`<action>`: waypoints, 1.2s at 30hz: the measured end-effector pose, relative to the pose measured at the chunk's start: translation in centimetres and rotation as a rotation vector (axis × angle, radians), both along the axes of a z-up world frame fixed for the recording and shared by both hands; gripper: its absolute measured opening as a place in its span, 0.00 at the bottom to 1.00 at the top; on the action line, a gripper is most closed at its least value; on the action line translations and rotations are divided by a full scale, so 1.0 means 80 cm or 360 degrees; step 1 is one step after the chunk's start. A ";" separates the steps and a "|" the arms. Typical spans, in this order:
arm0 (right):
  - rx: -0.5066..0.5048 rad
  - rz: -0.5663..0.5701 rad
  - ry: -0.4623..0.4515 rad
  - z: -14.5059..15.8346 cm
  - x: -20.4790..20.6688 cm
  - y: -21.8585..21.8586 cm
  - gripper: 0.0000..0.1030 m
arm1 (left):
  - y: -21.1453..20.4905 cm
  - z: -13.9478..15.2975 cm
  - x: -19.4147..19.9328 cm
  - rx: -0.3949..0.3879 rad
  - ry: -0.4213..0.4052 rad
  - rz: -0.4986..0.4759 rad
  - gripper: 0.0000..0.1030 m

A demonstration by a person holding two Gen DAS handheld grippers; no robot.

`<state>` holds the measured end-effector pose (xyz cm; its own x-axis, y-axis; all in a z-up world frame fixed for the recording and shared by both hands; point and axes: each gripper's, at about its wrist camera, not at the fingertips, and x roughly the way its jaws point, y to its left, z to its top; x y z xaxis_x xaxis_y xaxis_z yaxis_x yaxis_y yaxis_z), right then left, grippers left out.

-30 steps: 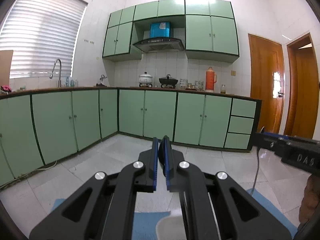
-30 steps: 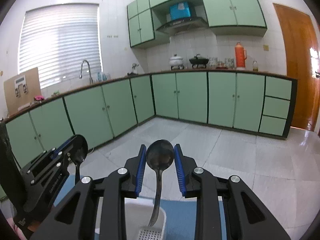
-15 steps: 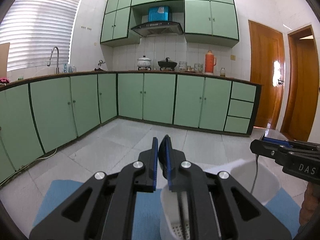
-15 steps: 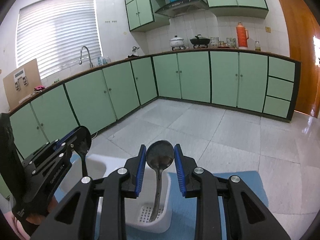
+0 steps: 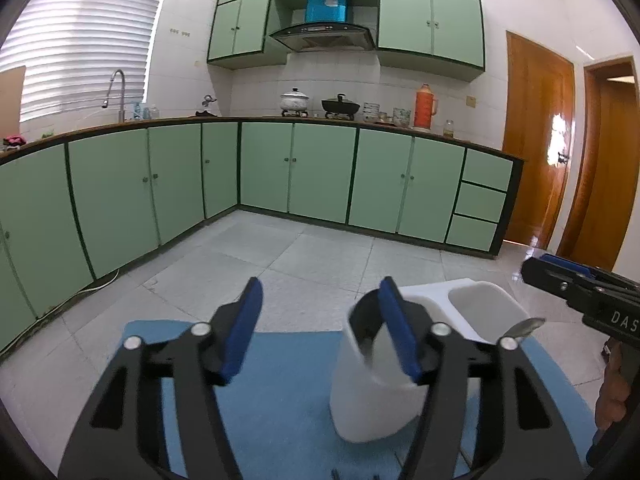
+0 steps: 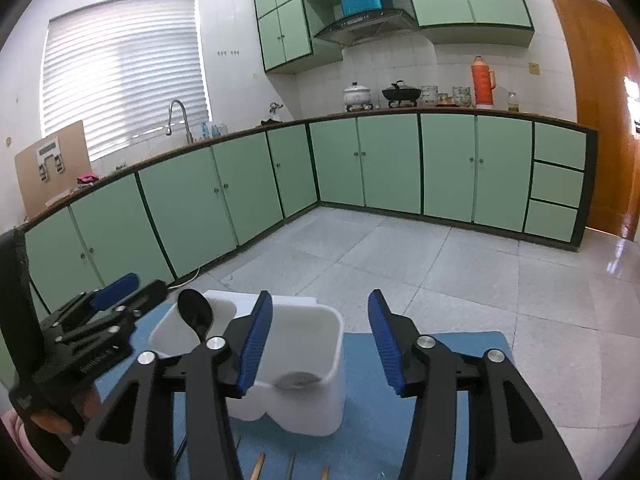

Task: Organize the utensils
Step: 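Drop the black spoon into the white caddy while the right tool holds the clear spoon, then lower the left tool onto the white fork and close on it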

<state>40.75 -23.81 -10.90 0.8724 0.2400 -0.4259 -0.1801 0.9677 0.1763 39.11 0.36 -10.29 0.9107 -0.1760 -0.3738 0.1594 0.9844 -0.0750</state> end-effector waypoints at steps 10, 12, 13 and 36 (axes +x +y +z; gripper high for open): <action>-0.0009 -0.0074 0.0029 0.000 -0.066 -0.021 0.78 | 0.044 0.008 -0.071 0.0030 0.0199 0.0076 0.85; -0.0009 -0.0087 0.0065 -0.007 -0.080 -0.026 0.80 | 0.048 -0.006 -0.083 0.0057 0.0299 0.0096 0.87; -0.0011 -0.0092 0.0087 -0.012 -0.087 -0.027 0.82 | 0.050 -0.012 -0.086 0.0055 0.0340 0.0098 0.87; -0.0013 -0.0126 0.0373 -0.094 -0.124 -0.044 0.83 | 0.059 -0.131 -0.083 0.0075 0.0843 0.0116 0.49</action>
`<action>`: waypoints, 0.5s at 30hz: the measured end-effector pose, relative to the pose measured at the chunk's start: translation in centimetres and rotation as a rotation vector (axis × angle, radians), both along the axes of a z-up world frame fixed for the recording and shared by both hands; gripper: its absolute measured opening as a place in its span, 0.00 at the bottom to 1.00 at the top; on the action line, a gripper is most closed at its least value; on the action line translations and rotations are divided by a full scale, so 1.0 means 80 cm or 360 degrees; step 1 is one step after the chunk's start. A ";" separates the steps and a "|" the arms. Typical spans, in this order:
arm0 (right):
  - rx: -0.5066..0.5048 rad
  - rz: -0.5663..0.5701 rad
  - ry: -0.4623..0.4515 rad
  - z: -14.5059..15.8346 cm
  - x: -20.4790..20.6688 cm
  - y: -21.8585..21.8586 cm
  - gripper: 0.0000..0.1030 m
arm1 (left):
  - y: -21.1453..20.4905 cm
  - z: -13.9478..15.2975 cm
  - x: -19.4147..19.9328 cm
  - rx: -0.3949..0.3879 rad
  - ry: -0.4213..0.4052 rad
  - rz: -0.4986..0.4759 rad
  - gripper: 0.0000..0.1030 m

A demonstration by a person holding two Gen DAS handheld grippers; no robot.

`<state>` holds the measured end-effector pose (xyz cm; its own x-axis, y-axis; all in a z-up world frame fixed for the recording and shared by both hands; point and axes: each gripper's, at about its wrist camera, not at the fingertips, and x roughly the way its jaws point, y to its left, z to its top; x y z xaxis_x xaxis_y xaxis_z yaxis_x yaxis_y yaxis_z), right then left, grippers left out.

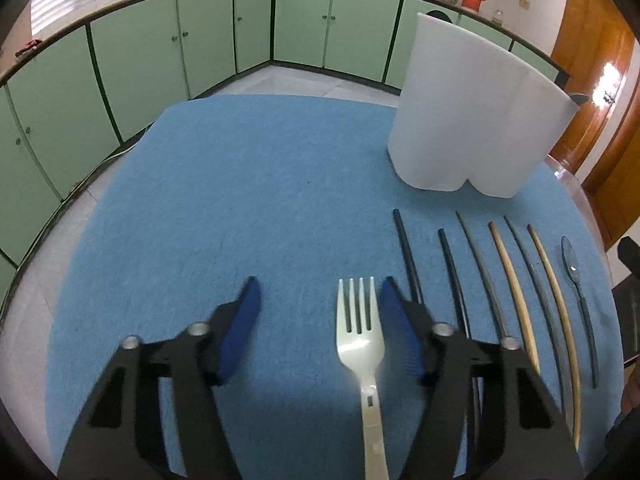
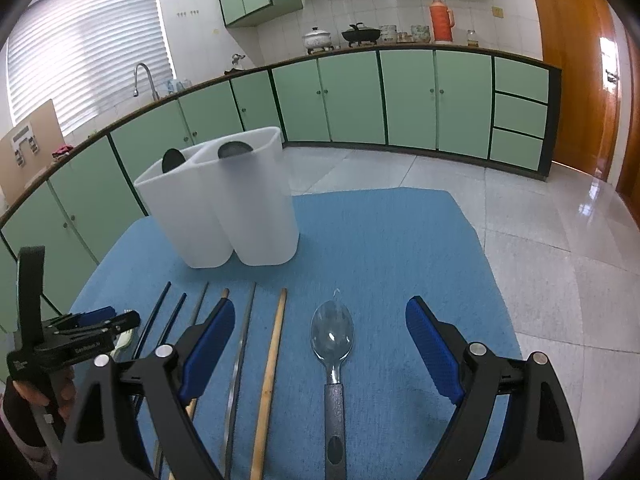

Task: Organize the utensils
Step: 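Lower the left tool onto the white fork and close on it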

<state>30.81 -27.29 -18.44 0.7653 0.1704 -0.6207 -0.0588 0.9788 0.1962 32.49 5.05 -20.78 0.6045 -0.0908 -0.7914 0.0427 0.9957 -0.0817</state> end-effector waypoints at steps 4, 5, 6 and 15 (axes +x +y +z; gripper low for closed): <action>-0.0016 0.0007 0.0026 -0.001 0.005 0.003 0.81 | -0.008 0.005 -0.002 0.0001 -0.0003 -0.0038 0.23; -0.0025 0.0007 0.0038 -0.002 0.006 0.004 0.81 | -0.010 0.005 -0.003 0.0009 -0.0010 -0.0042 0.20; -0.0030 0.0008 0.0043 -0.004 0.007 0.005 0.80 | -0.011 0.006 -0.005 0.0015 -0.0018 -0.0045 0.19; -0.0098 0.0043 0.0187 -0.023 0.022 0.004 0.65 | -0.011 0.020 -0.011 0.0017 -0.0107 -0.0011 0.18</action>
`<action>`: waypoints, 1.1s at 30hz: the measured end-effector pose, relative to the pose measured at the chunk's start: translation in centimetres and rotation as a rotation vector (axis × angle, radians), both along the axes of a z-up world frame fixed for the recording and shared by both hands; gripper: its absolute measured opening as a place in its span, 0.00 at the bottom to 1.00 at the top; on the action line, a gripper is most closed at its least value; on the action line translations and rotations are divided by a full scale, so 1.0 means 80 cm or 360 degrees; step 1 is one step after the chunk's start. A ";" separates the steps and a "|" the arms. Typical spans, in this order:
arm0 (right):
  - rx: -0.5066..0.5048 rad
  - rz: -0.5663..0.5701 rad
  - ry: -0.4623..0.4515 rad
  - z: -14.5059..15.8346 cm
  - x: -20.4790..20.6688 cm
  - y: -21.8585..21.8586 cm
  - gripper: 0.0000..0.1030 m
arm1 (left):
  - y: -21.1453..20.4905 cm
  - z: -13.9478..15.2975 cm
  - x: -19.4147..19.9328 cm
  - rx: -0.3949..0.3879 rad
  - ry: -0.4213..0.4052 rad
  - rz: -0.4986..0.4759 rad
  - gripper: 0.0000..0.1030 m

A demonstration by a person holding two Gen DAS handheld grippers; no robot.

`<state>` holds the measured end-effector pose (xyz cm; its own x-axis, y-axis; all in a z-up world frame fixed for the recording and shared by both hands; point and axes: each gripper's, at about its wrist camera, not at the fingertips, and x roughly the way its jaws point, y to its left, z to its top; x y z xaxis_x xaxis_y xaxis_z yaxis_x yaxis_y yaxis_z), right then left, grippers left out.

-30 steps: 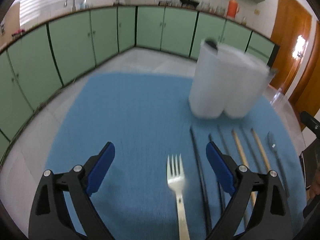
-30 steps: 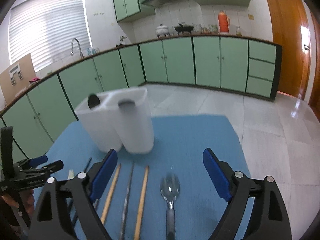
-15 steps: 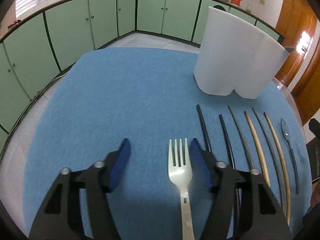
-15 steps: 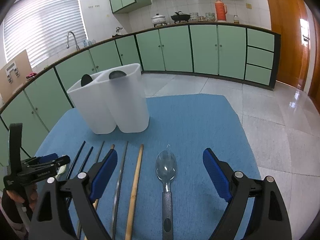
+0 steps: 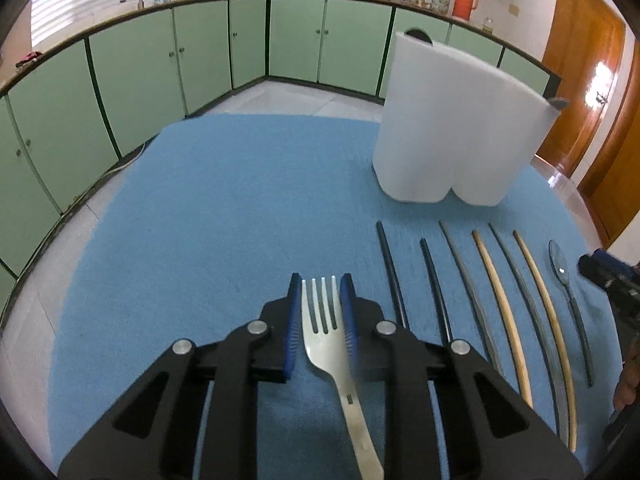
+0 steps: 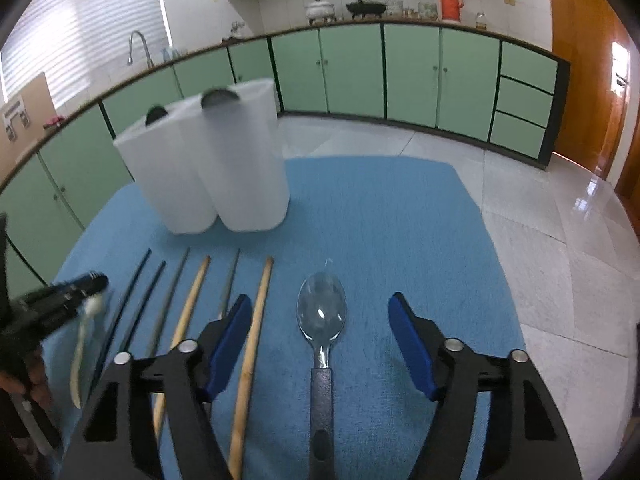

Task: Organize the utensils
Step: 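Lower the left tool onto the white fork and close on it, then lift the white fork and clear spoon toward the caddy with both tools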

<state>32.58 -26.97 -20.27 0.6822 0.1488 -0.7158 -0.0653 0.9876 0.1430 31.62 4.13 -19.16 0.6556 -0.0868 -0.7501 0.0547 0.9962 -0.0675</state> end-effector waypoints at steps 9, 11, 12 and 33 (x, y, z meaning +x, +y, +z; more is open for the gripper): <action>-0.0032 -0.0004 0.0095 -0.011 0.024 0.006 0.60 | -0.005 0.019 -0.002 0.0048 -0.0083 0.0011 0.17; -0.0044 -0.0006 0.0115 -0.014 0.029 0.007 0.57 | -0.005 0.021 -0.003 0.0054 -0.0097 0.0011 0.18; -0.0049 -0.0004 0.0128 -0.016 0.032 0.008 0.55 | -0.006 0.022 -0.004 0.0056 -0.0102 0.0010 0.17; -0.0054 -0.0034 0.0231 -0.024 0.055 0.005 0.31 | -0.004 0.037 -0.008 0.0093 -0.0181 -0.0019 0.17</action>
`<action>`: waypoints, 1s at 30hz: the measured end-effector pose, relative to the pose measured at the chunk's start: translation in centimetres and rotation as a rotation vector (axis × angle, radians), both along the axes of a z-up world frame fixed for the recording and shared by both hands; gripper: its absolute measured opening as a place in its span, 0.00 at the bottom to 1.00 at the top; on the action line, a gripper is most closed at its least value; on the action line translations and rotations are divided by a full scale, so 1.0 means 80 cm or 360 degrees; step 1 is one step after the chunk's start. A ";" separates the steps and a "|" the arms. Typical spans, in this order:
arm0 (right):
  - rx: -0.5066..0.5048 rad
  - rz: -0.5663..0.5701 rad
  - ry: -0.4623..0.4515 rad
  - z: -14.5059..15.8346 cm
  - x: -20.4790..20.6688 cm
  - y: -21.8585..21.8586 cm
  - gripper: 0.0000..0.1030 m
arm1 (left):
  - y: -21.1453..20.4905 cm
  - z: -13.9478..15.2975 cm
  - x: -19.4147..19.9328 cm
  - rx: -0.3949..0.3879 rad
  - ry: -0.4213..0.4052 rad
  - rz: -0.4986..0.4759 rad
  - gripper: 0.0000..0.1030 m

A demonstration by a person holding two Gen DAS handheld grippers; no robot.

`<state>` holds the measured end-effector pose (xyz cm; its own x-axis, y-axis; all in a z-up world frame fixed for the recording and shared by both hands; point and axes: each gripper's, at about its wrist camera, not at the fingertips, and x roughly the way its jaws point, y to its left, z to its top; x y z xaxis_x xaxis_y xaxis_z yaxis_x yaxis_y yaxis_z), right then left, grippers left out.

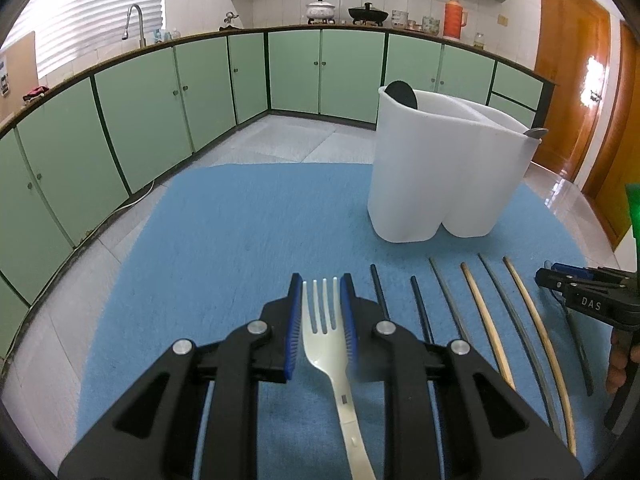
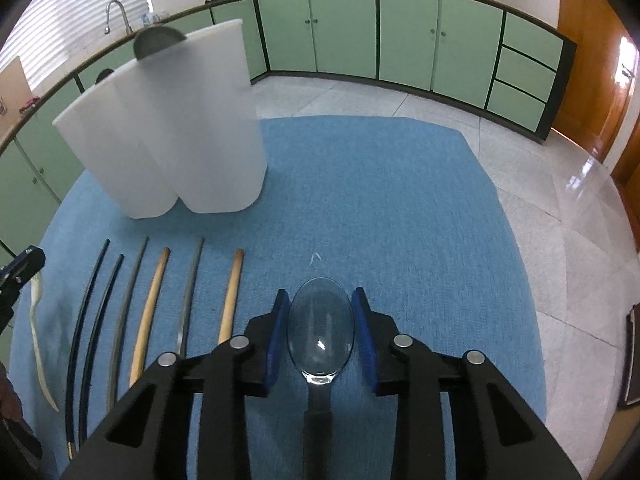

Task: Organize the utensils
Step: 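Lift the white fork and clear spoon toward the caddy with both tools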

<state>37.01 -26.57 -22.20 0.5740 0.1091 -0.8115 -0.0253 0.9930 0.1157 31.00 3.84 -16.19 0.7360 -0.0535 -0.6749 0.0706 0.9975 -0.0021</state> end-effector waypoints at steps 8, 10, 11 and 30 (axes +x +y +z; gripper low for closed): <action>0.0046 -0.0001 -0.0126 0.027 -0.029 -0.007 0.31 | 0.001 0.015 -0.011 -0.0005 -0.0069 0.0010 0.17; 0.0077 0.0007 -0.0180 0.040 -0.039 -0.010 0.31 | 0.001 0.020 -0.015 -0.0009 -0.0094 0.0011 0.17; 0.0088 0.0011 -0.0197 0.043 -0.045 -0.009 0.31 | 0.001 0.023 -0.016 -0.0011 -0.0108 0.0012 0.17; 0.0159 0.0055 -0.0597 0.150 -0.090 -0.015 0.31 | -0.005 0.101 -0.040 -0.0064 -0.0447 -0.0001 0.17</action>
<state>29.83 -27.78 -10.23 0.8235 0.2012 -0.5304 -0.1172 0.9752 0.1880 27.80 3.45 -8.07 0.8938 -0.0767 -0.4419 0.0747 0.9970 -0.0220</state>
